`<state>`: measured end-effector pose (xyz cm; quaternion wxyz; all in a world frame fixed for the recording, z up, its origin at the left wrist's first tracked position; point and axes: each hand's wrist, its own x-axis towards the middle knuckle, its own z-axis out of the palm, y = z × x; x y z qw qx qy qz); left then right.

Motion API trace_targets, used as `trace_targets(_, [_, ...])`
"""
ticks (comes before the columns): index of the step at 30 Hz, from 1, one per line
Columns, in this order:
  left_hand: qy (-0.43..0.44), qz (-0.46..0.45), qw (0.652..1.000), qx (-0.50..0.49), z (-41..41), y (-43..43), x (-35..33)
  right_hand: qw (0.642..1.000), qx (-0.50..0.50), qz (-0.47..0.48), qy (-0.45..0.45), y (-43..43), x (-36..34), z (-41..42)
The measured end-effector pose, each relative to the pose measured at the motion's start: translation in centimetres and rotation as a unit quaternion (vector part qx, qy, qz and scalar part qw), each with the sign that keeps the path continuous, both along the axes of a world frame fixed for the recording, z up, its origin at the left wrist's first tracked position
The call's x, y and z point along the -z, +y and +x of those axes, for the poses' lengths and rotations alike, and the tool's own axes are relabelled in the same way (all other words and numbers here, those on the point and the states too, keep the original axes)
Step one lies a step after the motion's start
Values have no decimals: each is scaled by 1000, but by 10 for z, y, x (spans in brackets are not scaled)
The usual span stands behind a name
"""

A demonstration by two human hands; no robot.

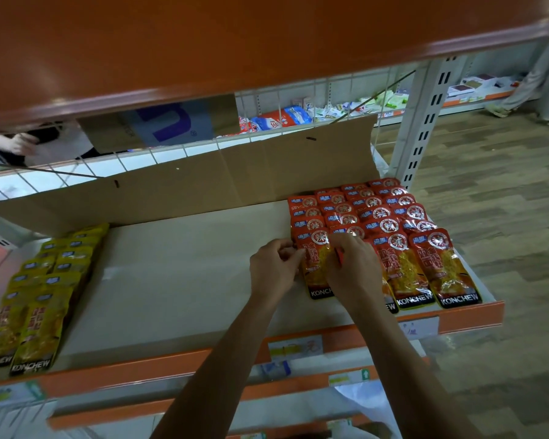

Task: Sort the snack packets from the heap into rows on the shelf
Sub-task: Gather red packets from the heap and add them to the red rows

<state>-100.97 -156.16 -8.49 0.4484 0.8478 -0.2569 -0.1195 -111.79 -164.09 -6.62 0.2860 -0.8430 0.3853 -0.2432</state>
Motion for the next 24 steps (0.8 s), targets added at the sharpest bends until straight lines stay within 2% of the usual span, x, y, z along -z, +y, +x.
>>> trace_targets(5, [-72, 17, 997, 6, 9, 24, 0, 999, -45, 2, -4, 24, 3, 19])
trace_targets(8, [-113, 37, 993, 9, 21, 46, -1, 995, -90, -25, 31, 44, 8, 36])
trace_targets(14, [-223, 81, 971, -21, 53, 110, -7, 988, -146, -40, 29, 102, 8, 81])
trace_targets(24, [-250, 102, 960, -71, 137, 281, -20, 977, -210, -27, -5, 257, -1, 182])
